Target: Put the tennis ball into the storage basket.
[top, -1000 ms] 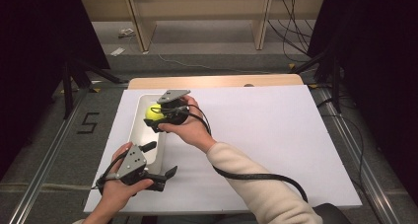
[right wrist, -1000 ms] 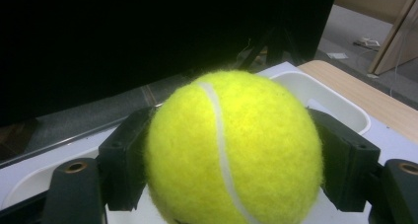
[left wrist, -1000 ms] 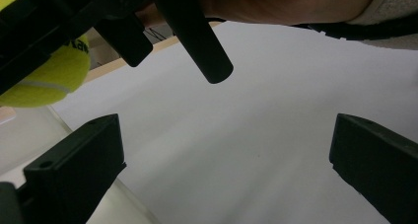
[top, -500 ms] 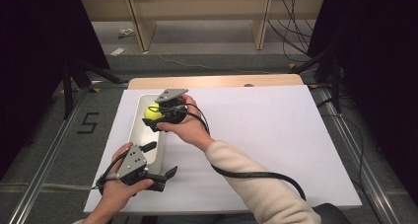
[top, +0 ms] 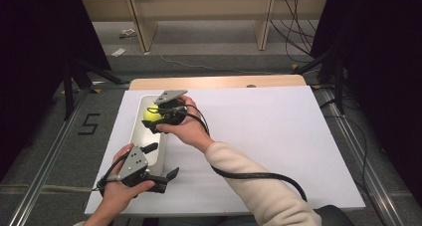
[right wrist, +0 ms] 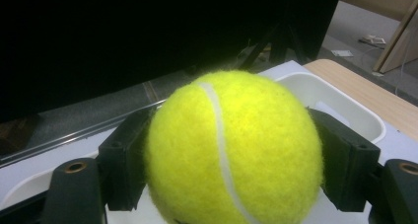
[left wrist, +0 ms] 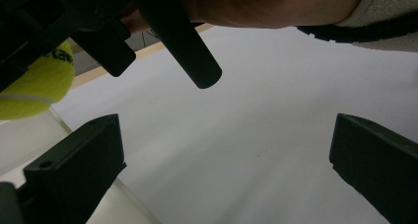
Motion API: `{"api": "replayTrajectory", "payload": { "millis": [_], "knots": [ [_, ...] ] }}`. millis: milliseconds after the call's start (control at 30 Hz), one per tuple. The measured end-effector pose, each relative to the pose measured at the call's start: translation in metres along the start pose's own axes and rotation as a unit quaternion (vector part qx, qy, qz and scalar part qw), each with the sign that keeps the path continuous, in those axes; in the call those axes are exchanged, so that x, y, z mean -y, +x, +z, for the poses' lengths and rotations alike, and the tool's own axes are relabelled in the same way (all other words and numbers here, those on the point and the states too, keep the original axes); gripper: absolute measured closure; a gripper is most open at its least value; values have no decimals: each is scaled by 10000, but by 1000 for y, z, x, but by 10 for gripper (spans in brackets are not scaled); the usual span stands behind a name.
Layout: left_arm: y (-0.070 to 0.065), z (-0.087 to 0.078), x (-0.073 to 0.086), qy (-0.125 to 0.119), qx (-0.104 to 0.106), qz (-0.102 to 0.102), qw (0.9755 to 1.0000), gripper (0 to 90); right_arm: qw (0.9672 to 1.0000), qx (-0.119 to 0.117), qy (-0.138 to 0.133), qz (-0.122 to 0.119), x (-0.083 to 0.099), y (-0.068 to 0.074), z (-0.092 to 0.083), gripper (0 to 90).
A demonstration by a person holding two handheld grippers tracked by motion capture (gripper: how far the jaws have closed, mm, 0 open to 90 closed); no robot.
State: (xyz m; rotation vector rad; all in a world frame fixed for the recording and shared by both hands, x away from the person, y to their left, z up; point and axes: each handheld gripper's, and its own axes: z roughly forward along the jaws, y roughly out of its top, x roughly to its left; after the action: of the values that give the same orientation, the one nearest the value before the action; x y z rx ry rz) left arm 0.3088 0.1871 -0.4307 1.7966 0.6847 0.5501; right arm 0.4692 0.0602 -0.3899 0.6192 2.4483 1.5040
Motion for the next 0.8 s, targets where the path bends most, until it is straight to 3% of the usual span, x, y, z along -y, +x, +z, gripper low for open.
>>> {"api": "replayTrajectory", "payload": {
  "millis": [800],
  "knots": [
    [0,0,0,12,15,24,10000,0,9999,-34,116,-24,0,2,9,259]
  ]
}}
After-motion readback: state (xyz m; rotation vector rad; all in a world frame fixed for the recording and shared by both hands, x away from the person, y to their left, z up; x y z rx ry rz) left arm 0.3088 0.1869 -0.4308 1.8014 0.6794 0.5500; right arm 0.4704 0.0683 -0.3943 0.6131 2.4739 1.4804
